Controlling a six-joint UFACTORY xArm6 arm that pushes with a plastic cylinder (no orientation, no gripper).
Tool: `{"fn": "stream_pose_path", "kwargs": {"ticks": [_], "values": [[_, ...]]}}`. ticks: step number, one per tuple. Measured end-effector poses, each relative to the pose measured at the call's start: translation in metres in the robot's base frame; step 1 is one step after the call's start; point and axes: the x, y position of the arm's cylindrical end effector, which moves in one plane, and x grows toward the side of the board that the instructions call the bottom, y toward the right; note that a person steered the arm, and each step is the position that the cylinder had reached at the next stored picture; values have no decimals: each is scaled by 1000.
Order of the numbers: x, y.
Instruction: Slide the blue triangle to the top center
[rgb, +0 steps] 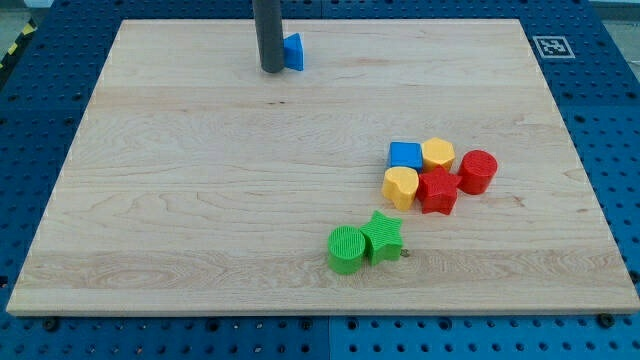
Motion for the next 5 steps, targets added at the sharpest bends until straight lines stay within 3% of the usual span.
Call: {"fn": "stream_pose_path", "kwargs": {"ticks": [5], "values": [[-25, 77]]}}
